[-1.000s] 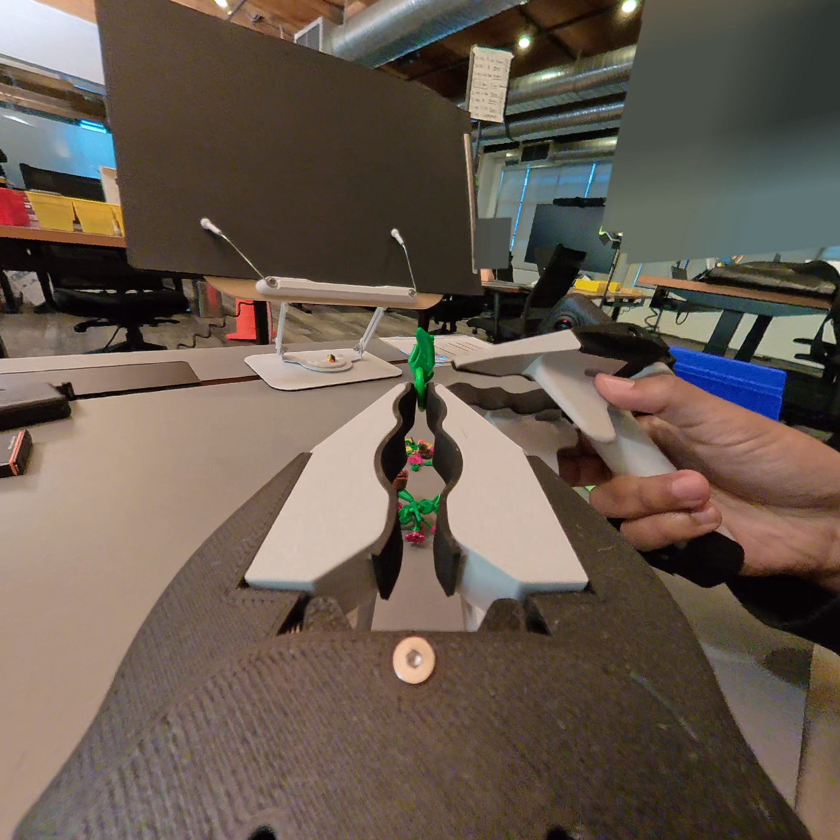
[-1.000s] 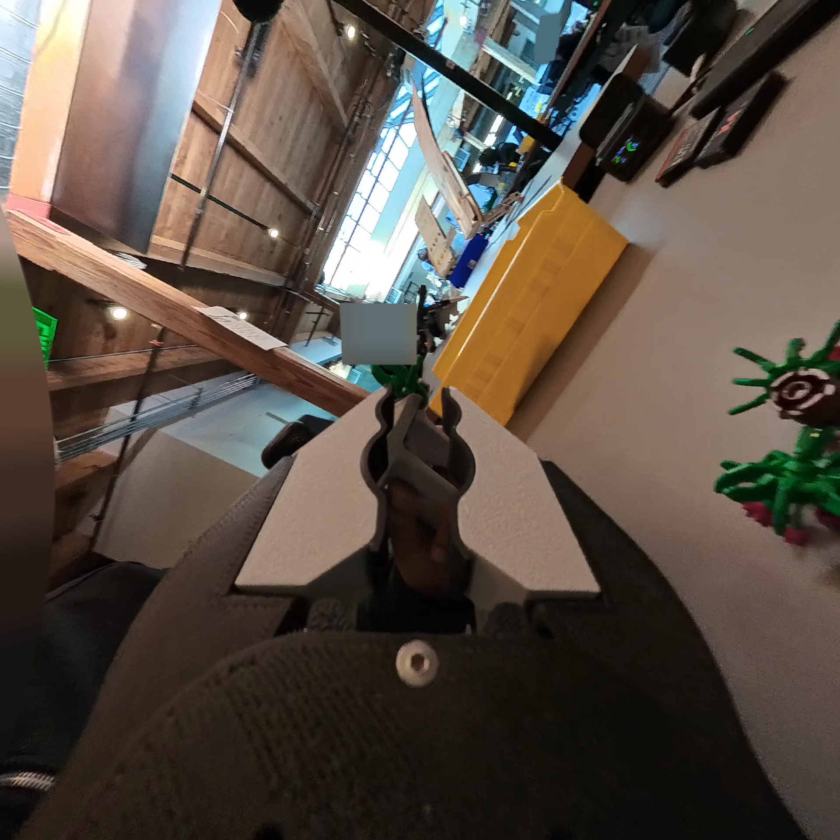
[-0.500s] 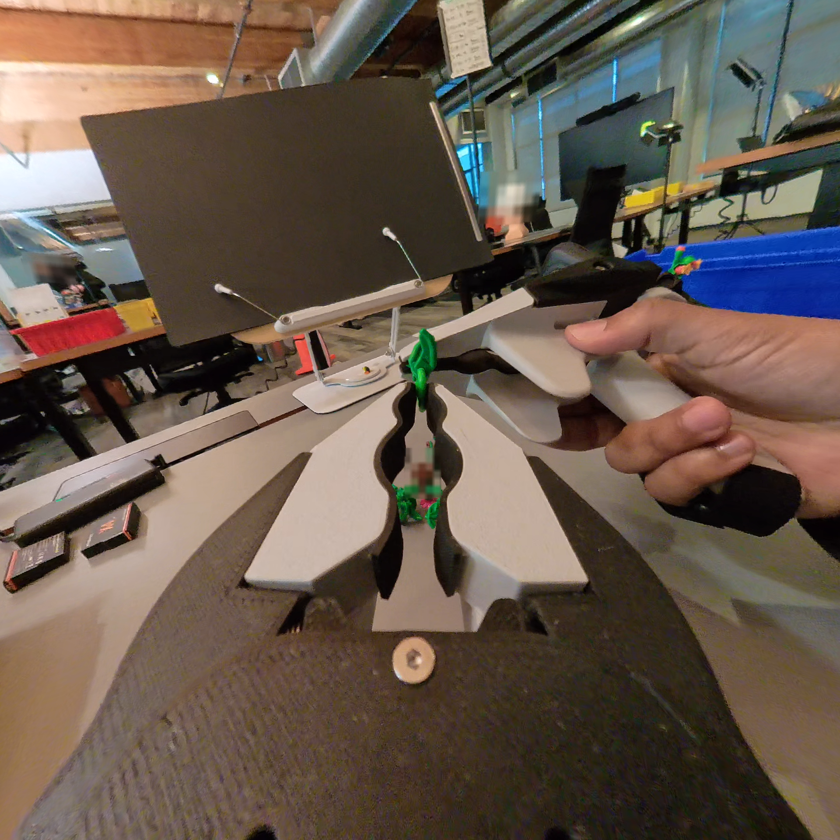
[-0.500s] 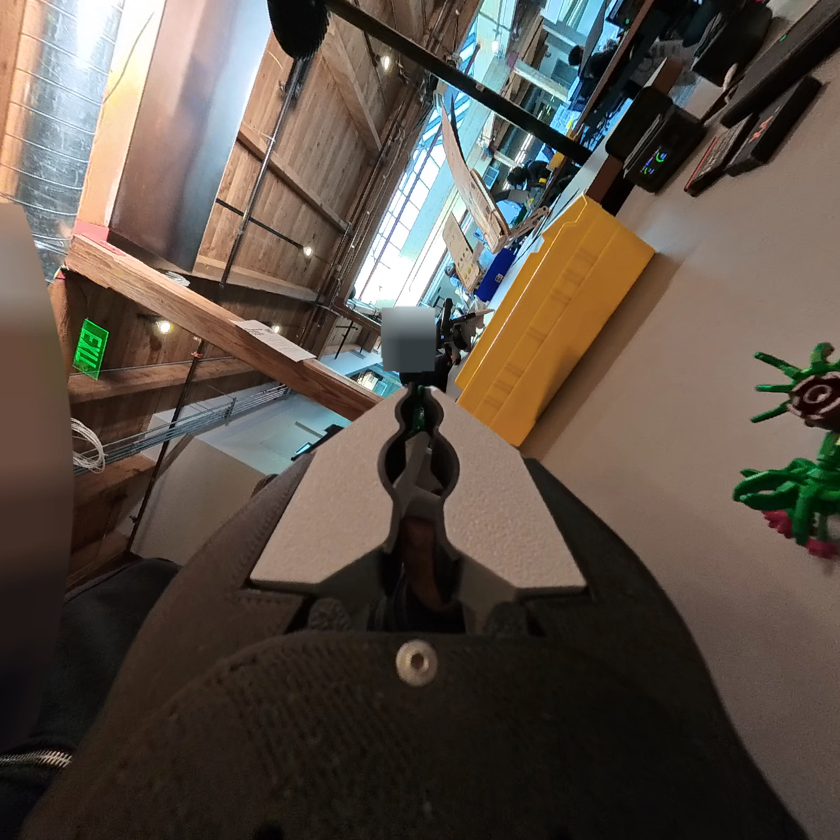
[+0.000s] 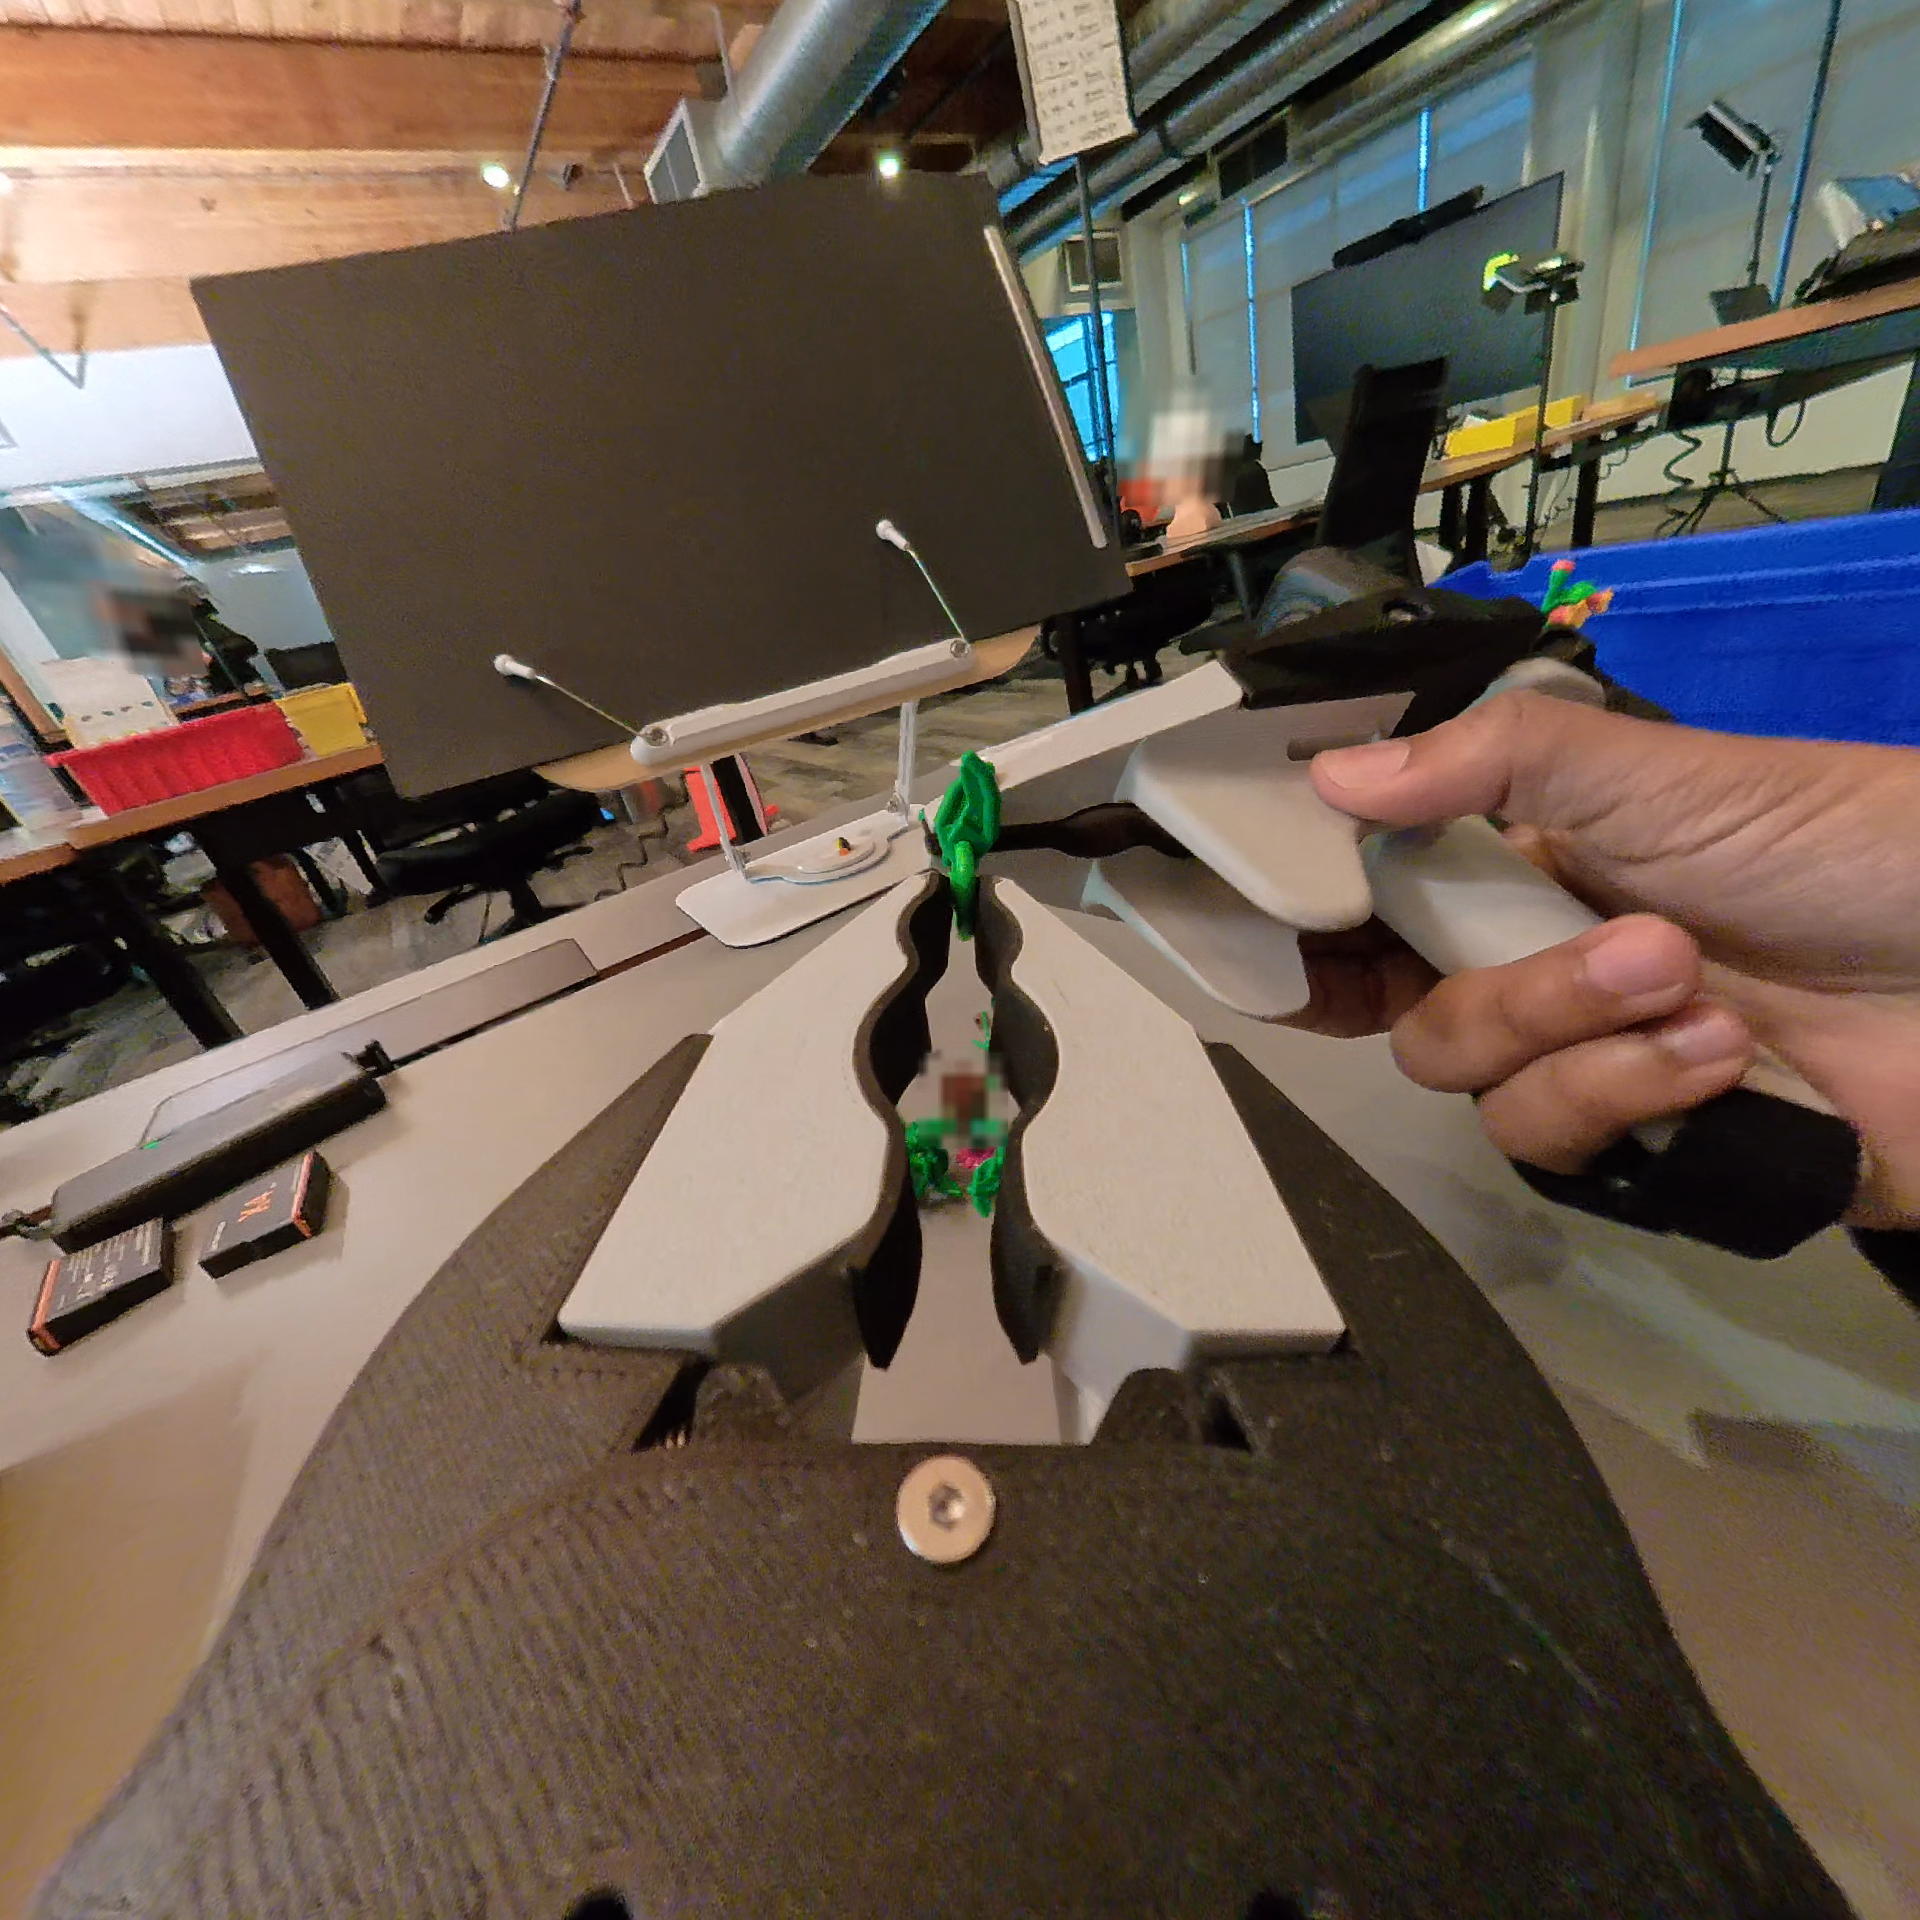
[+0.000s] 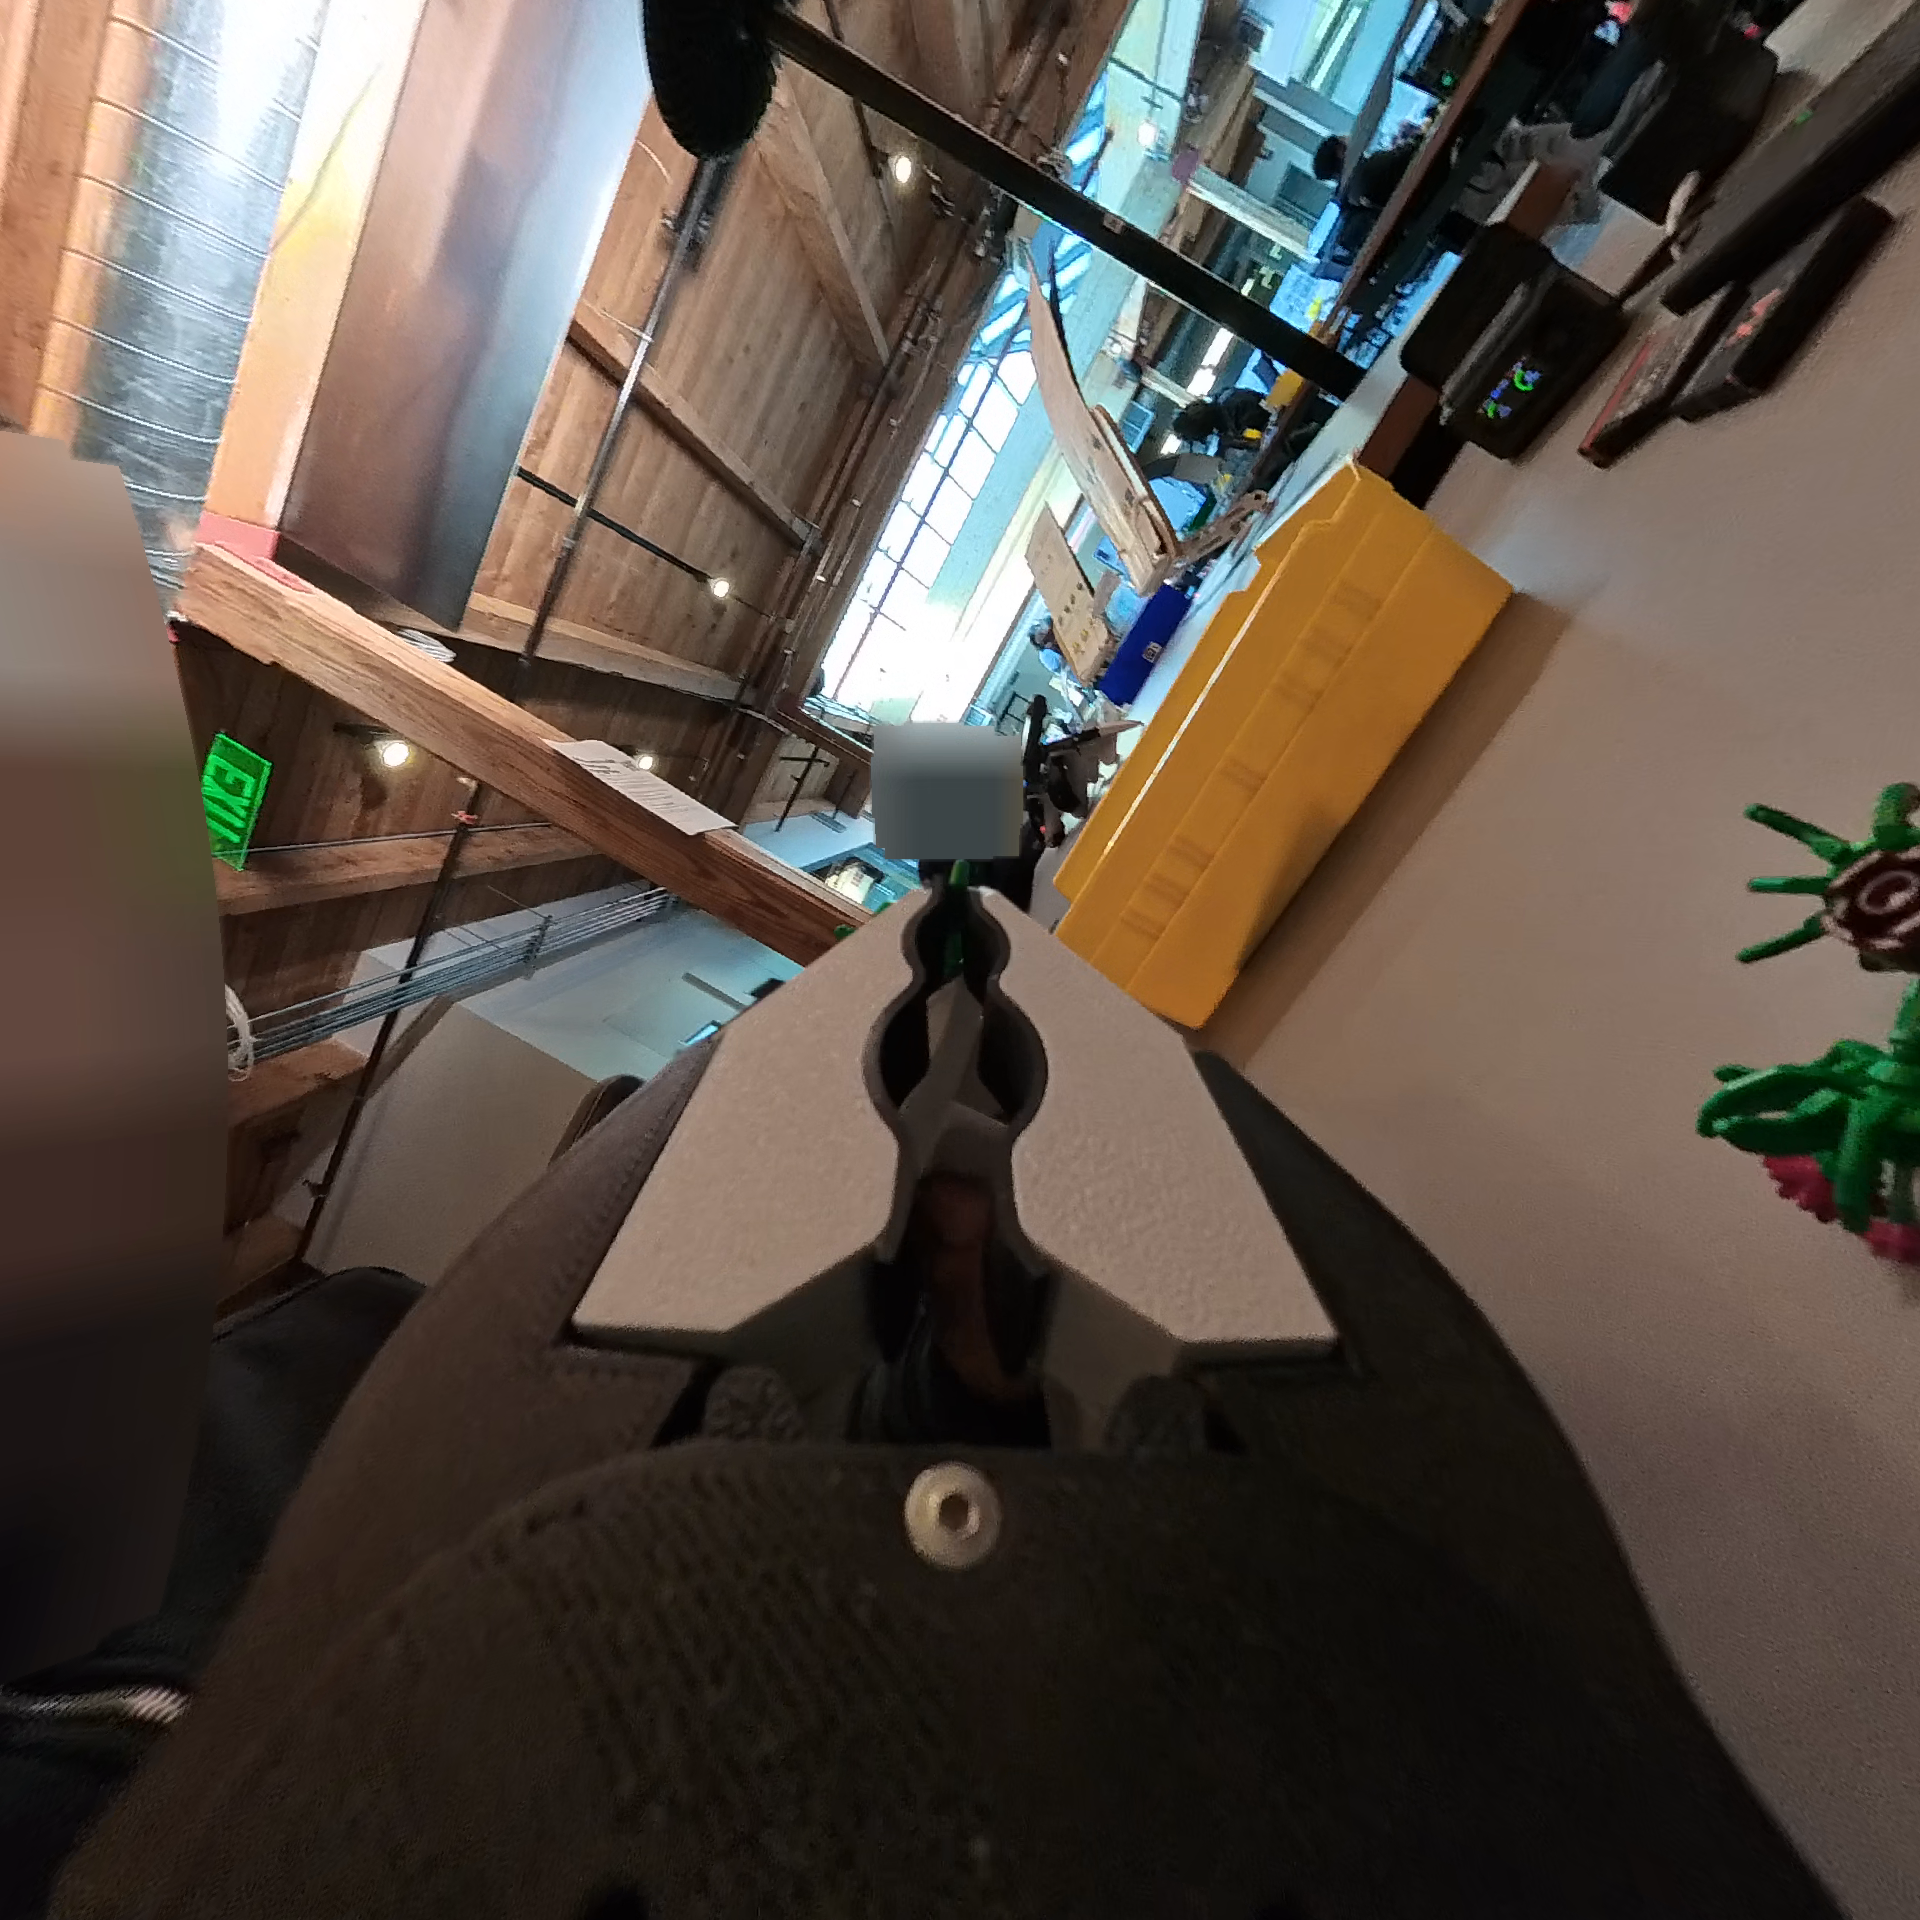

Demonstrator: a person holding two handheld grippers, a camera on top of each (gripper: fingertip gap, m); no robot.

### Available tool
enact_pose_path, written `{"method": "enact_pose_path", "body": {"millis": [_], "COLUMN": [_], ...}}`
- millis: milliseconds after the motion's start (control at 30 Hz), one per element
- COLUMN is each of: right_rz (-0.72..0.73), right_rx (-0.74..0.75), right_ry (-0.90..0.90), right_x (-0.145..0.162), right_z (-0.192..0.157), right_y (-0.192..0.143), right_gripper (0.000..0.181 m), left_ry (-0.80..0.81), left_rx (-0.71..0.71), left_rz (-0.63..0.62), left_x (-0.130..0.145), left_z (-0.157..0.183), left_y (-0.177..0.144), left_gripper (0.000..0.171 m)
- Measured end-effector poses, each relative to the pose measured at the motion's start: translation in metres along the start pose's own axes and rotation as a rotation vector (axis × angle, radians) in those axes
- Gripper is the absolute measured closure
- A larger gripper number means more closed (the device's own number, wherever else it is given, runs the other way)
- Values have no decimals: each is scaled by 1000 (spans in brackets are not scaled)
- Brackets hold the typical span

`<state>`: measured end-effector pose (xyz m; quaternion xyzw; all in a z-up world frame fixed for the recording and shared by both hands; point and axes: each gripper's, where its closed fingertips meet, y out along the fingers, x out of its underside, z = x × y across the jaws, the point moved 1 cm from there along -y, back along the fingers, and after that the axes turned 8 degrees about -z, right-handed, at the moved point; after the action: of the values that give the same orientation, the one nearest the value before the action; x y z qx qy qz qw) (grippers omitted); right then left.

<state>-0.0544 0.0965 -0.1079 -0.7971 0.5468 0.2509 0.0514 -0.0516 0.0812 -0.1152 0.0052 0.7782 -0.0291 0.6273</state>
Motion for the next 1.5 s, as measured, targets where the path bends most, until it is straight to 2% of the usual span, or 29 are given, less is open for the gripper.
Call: {"method": "enact_pose_path", "body": {"millis": [200,400,633,667,733,767,800,867,933,1000,1067,1133,1300,1500], "right_rz": [29,53,79,171,470,518,490,303,181,1,-205,-338,-484,-587], "right_rx": [16,-2,-36,-61,-131,-83,43,256,387,553,799,979,1155,1320], "right_ry": [-79,-66,-37,-36,-1,-67,-179,-342,-438,-453,-402,-374,-271,-294], "right_x": [-14,-18,-24,-37,-99,-121,-129,-117,-107,-99,-90,-84,-75,-71], "right_z": [-6,-2,-3,-6,-12,-15,-20,-28,-28,2,54,94,143,170], "right_y": [10,29,33,24,-42,-72,-85,-72,-61,-60,-76,-92,-110,-120], "right_gripper": [181,181,181,181,181,181,181,181,181,181,181,181,181,181], "left_ry": [-94,-120,-152,-146,-101,-89,-90,-91,-117,-188,-238,-251,-270,-335], "left_rx": [-12,-72,-72,-51,-42,-37,-18,11,32,71,80,85,101,123], "left_rz": [-5,-6,4,8,32,38,47,57,27,-2,-17,-34,-69,-84], "left_x": [-8,-6,-8,-9,-9,-11,-16,-18,-5,3,8,14,28,37], "left_z": [-13,-30,-35,-31,-16,-10,-5,-2,-1,0,-3,-4,-6,-13], "left_y": [3,-1,0,-1,-13,-15,-15,-10,-1,2,4,7,12,14], "left_gripper": [171,171,171,171,171,171,171,171,171,171,171,171,171,171]}}
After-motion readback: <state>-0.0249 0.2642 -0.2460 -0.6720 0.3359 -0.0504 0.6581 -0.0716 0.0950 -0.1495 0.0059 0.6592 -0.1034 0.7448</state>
